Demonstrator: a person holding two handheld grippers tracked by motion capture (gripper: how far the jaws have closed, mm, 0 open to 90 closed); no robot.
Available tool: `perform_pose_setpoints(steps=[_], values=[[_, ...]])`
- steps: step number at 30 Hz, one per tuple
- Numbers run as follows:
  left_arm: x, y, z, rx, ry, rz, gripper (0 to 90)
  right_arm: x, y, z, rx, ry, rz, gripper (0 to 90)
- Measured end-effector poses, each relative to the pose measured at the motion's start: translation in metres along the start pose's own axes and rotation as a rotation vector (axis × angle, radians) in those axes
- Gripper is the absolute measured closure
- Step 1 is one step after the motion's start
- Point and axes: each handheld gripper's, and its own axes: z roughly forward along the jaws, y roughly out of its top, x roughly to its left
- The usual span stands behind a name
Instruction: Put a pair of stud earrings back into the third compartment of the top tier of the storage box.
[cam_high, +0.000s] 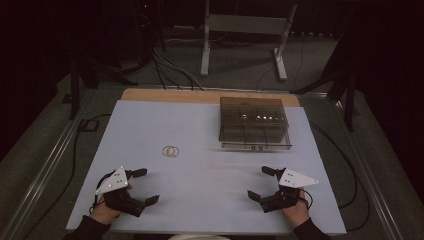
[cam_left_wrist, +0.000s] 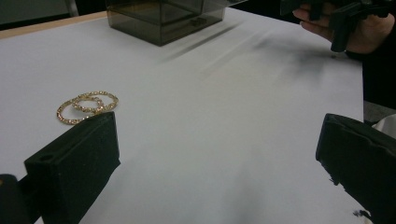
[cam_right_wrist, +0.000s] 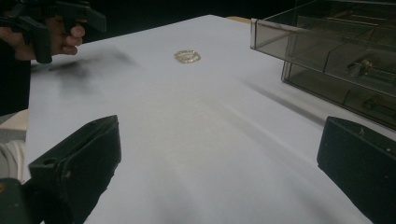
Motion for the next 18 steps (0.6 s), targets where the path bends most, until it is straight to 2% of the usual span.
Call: perform_pose_setpoints(steps=[8,14,18], values=[[0.0003,-0.001,0.0024,0.015,-0.01,0.006,0.5,-0.0001,0.0002,0.0034,0.012,0.013,-0.004,0.0],[-0.0004,-0.0012,0.0061,0.038,-0.039,0.009,0.5,0.0023,0.0,0.0063,0.037,0.029,-0.001,0.0],[-0.0012,-0.0011,0.0076,0.054,-0.032,0.022,0.5,0.0033,0.0004,0.0056,0.034,0.031,-0.002,0.0]])
